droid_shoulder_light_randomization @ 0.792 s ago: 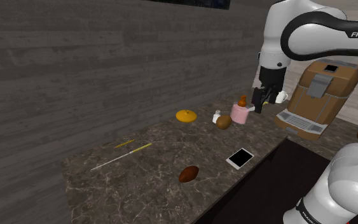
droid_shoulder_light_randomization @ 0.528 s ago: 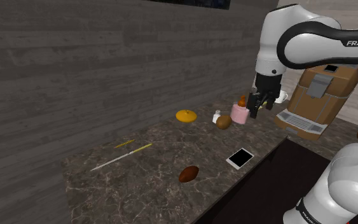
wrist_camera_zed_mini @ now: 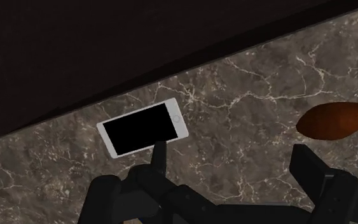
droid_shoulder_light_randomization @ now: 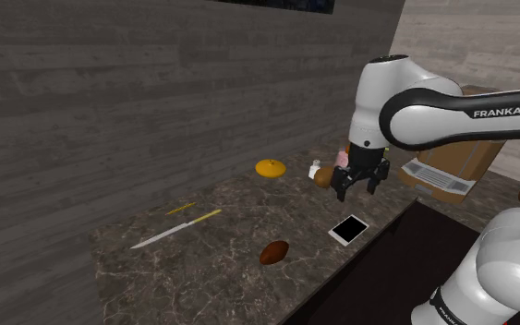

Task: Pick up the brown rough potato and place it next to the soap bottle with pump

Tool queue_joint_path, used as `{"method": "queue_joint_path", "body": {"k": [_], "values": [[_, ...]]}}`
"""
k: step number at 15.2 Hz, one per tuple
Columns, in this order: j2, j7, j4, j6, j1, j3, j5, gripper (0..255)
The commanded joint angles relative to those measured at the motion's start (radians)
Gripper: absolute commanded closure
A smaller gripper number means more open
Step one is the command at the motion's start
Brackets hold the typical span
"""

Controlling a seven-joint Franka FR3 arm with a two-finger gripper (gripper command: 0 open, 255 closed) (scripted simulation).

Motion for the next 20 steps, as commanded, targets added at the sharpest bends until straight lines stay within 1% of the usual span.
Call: {"method": "queue_joint_path", "body": {"k": [1,5,8,11,13,15,16,18,19,20], "values": [[0.027,0.090,-0.034,0.077,0.001,0.043,0.042,0],[0.121,0.254,-0.069,0.237,-0.004,0.130,0.110,0],[0.219,0.379,-0.073,0.365,-0.018,0.199,0.145,0],[0.336,0.512,-0.058,0.496,-0.046,0.271,0.155,0],[0.423,0.610,-0.039,0.581,-0.074,0.320,0.139,0],[0.517,0.721,-0.012,0.663,-0.110,0.369,0.098,0],[0.566,0.785,0.004,0.702,-0.131,0.392,0.065,0],[0.670,0.932,0.041,0.773,-0.169,0.429,-0.035,0],[0.724,1.017,0.063,0.803,-0.184,0.439,-0.102,0],[0.768,1.089,0.082,0.824,-0.189,0.438,-0.163,0]]}}
